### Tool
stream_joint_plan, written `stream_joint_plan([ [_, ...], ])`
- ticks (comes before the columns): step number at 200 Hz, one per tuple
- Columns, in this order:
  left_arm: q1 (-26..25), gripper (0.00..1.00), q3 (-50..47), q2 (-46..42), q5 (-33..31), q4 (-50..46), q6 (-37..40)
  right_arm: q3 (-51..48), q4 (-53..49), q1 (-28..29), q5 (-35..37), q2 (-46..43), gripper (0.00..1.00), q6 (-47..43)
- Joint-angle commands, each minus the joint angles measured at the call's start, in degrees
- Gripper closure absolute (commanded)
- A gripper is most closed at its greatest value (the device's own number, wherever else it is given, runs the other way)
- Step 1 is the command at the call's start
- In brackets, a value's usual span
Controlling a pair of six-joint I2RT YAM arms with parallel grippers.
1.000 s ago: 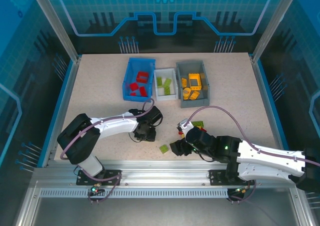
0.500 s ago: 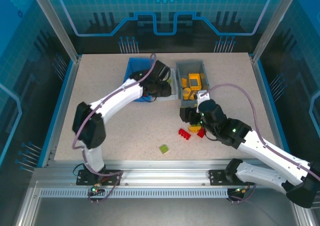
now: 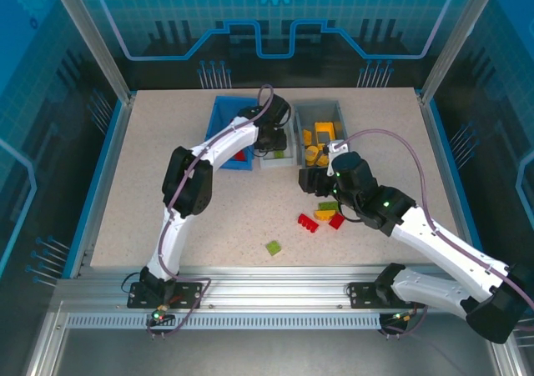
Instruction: Sort the legos into containers by color
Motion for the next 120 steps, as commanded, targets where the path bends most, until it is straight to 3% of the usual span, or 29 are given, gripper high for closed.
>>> stream_joint_plan([
  [1,0.31,0.59,2.48,0.87,-0.38,-2.13,-0.94,-0.74,0.87,-0.86,-1.44,-0.56,0.30,0.90],
  [26,0.14,0.50,2.44,-1.11,1.21,-2.07,-1.38,-0.75,0.39,-1.02,-1.73,-0.80,0.29,0.42],
  [71,-0.97,0.51,0.41,-9.00,3.48,-0.54,-3.41,-0.75,-1.92,-1.89,-0.99,-2.01,0.29,-0.46],
  [120,-3.08,0.51,-16.53,-25.62,3.37,5.51,-9.81,1.14,-9.20,-3.83,-2.47,-2.52,0.29,-6.48],
])
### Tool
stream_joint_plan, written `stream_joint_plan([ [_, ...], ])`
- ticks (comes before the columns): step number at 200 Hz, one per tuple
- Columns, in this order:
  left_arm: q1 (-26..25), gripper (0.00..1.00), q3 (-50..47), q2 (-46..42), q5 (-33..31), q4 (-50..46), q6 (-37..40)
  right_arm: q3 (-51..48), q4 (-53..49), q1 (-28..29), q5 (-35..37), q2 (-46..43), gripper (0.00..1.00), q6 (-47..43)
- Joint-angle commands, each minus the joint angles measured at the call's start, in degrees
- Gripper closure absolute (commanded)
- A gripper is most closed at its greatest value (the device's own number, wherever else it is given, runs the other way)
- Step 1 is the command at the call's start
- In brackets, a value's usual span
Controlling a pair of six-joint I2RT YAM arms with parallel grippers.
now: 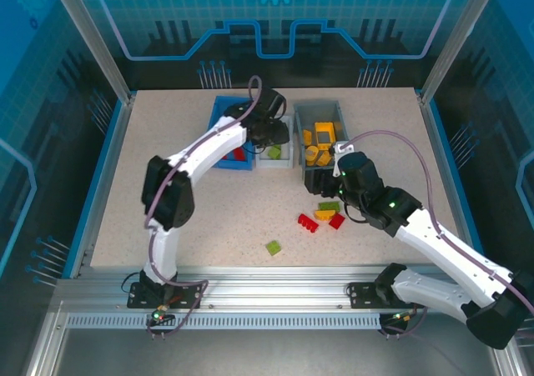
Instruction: Sort the legos into containers by color
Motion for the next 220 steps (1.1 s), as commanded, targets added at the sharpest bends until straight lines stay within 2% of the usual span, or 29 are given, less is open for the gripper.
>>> stream_joint_plan([
  [1,-1.17,0.51,-7.80,-9.83,1.55,3.28,-4.94,1.25,-5.22,-1.15,-1.77,-0.64,0.29,-5.01],
  [32,-3.41,0.52,-20.61,-22.06,2.14,6.99,-8.67,2.41,-11.02,-1.32,-3.88,-0.05,0.30,-9.58],
  [64,-7.61,0.52,-33.55,-33.12,1.92,9.01,-13.86,2.03,-15.02,-1.39,-4.03,-0.26,0.33,-10.22],
  [99,-15.37,0.52,-44.34,-37.88,2.26,12.17,-23.24,0.83,-18.88,-1.32,-0.37,-0.65,0.37,-5.87],
  [140,-21.13,0.52,-49.73,-38.86,-0.43,14.86,-24.92,2.39,-25.48,-1.34,3.94,6.07,0.37,-2.70],
  [174,-21.43,0.52,-50.69,-39.70,-0.83,14.67,-23.42,2.56,-24.19,-1.36,4.56,13.93,0.31,-6.48],
  [206,-21.44,0.52,-50.27,-40.71,-2.21,14.09,-22.28,2.55,-22.21,-6.22,2.84,19.78,0.34,-5.88],
  [220,-21.46,0.52,-49.78,-40.46,-2.20,14.04,-21.89,2.38,-19.37,-6.92,1.91,21.53,0.32,-4.27],
])
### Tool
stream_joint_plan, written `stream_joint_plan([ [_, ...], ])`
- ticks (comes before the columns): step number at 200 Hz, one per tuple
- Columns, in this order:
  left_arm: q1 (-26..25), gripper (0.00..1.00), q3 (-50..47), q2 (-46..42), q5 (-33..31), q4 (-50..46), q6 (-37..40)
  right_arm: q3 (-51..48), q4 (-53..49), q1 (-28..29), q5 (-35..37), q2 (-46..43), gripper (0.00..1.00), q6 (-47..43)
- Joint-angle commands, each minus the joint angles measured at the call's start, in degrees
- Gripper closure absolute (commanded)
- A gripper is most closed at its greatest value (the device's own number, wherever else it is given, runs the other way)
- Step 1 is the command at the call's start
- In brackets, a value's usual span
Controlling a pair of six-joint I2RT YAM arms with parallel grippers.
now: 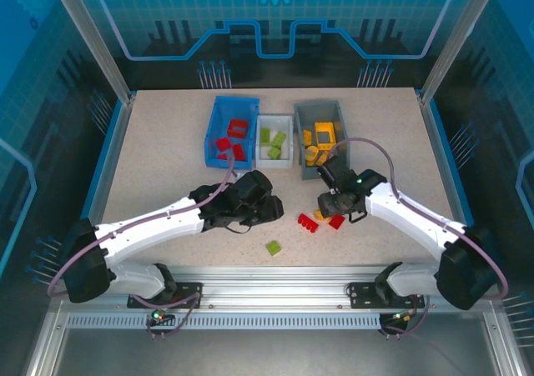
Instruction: Sort the legos into containers by color
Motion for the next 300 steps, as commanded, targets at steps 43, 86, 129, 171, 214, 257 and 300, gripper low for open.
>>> stream_joint_plan([
  [43,-0.20,0.51,0.49,-1.38,-2.38,0.03,2.39,-0.47,8.45,-2.47,-3.61,5.12,0.25,7.29],
  [86,-0.27,0.51,-0.87,-2.27,-2.29,0.51,2.29,-1.00,6.79,2.51,-1.22,4.27,0.34,1.66],
  [129,-0.25,0.50,-0.70,-2.11,-2.19,1.13,2.82,-2.19,3.22,5.81,1.02,3.67,0.45,-0.23],
  [171,-0.20,0.50,-0.68,-2.36,-1.99,1.00,2.89,1.97,-4.64,6.81,6.51,8.50,0.50,-1.51],
  [214,-0.21,0.50,-0.35,-2.36,-1.86,1.09,2.73,5.76,-6.66,9.87,10.38,16.19,0.42,-2.09],
  [257,-0.21,0.50,-0.34,-2.36,-1.75,1.22,2.64,7.71,-5.81,9.22,10.05,19.61,0.41,-3.81],
  [300,-0.27,0.49,0.17,-1.96,-1.32,1.52,2.81,10.58,-3.60,7.95,8.80,23.74,0.46,-4.87],
])
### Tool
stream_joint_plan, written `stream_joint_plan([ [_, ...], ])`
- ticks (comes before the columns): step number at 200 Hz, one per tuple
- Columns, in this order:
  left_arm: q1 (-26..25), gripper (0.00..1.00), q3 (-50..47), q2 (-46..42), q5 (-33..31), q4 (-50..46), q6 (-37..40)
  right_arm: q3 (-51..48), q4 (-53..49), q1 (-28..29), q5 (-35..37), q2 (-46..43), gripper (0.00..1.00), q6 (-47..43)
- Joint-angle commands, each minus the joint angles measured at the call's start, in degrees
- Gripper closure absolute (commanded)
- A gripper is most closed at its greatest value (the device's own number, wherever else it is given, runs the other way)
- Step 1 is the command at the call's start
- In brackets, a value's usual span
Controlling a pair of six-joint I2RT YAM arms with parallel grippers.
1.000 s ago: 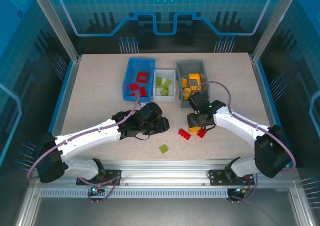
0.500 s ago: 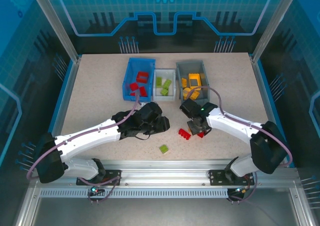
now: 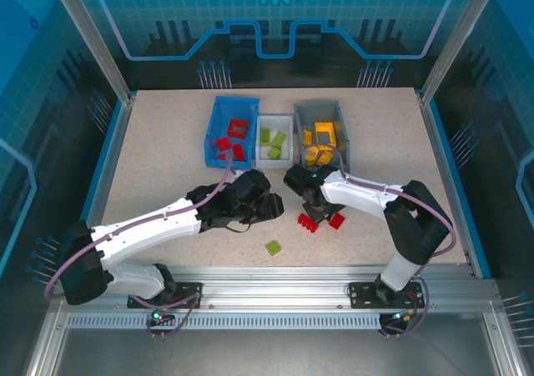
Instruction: Sort the legos into containers by color
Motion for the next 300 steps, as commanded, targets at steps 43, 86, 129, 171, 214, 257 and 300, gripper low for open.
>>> stream_joint_plan([
  [43,-0.23,0.49,0.51,-0.71,0.11,0.47,1.46,6.74,4.67,-3.78,-2.13,6.49,0.53,-1.70],
  [86,-0.29,0.49,0.43,-0.85,-0.03,-0.01,1.57,8.75,5.80,-4.16,-4.31,7.72,0.58,-1.14],
  [129,-0.26,0.49,-0.46,-1.90,0.54,0.80,1.33,2.51,6.18,-3.98,-5.38,0.64,0.54,0.05],
  [171,-0.62,0.49,-1.60,-1.95,3.16,4.43,1.50,-1.47,6.85,-4.08,-7.70,-0.77,0.55,-0.08],
  [214,-1.00,0.49,-1.53,-1.95,3.23,5.15,1.41,-2.95,7.27,-4.04,-7.53,-0.85,0.58,0.23],
  [257,-1.08,0.49,-1.33,-1.84,3.00,4.91,1.55,-2.61,7.22,-2.97,-8.40,-1.24,0.64,0.73],
  [300,-1.26,0.49,-1.25,-1.74,2.94,5.18,1.50,-2.55,7.89,-3.45,-8.19,0.83,0.69,1.30],
])
